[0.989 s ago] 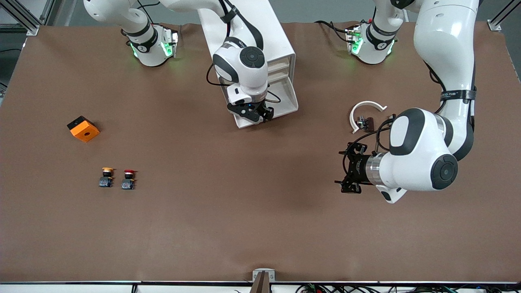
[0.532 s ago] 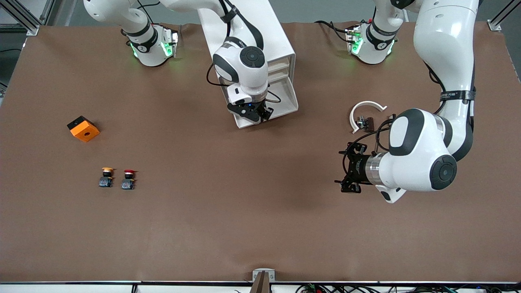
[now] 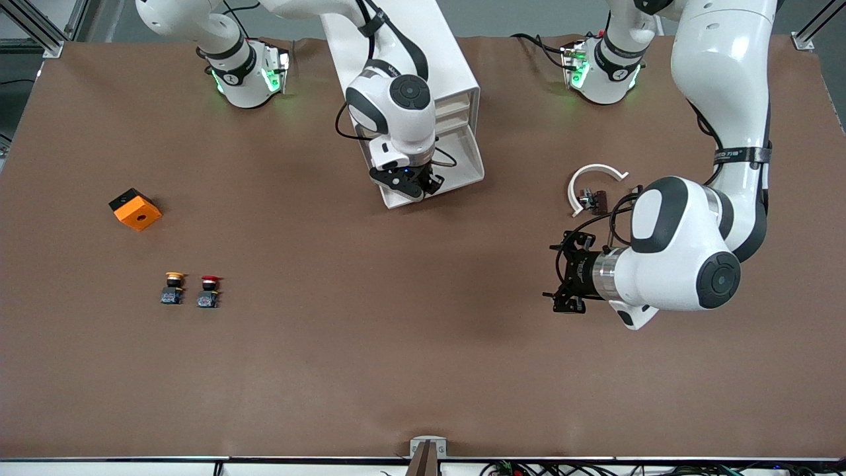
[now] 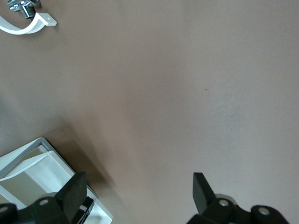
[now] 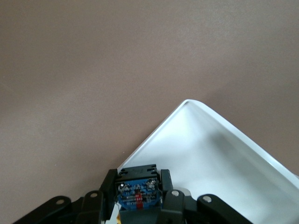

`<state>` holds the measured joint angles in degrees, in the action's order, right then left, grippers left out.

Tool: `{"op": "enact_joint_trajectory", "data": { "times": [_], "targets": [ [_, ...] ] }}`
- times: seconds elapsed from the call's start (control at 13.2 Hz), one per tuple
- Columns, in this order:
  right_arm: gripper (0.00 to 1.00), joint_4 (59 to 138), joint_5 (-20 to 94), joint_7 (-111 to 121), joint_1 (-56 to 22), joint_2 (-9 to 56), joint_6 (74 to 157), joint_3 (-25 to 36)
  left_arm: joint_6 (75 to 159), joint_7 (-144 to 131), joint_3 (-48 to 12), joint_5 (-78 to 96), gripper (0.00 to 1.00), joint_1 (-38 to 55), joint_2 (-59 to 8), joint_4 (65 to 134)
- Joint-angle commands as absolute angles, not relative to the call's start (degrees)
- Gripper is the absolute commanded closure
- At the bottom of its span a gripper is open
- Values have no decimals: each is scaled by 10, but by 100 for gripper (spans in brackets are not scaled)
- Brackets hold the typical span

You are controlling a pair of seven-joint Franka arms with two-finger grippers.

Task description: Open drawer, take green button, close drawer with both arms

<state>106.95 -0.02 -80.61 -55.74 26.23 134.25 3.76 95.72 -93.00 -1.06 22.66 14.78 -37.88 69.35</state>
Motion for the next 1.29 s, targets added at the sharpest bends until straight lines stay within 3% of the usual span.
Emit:
{"op": "enact_joint_trajectory", "data": {
  "times": [0.0, 0.46, 0.68, 0.91, 1.22],
  "targets": [
    [99, 1060, -1, -820, -564, 261, 1340, 42, 953, -922, -11, 216, 0, 149, -376, 694],
    [100, 1035, 3, -817, -562, 256, 1324, 42, 959, -890, -11, 217, 0, 152, -377, 693],
    [100, 1002, 8, -814, -549, 252, 1289, 42, 961, -687, -11, 215, 0, 149, -377, 695],
    [100, 978, 9, -793, -521, 243, 1257, 41, 969, -462, -10, 205, 0, 144, -374, 710],
    [100, 977, 44, -653, -439, 213, 1225, 44, 1004, -433, -11, 173, 0, 185, -369, 745]
  ]
}}
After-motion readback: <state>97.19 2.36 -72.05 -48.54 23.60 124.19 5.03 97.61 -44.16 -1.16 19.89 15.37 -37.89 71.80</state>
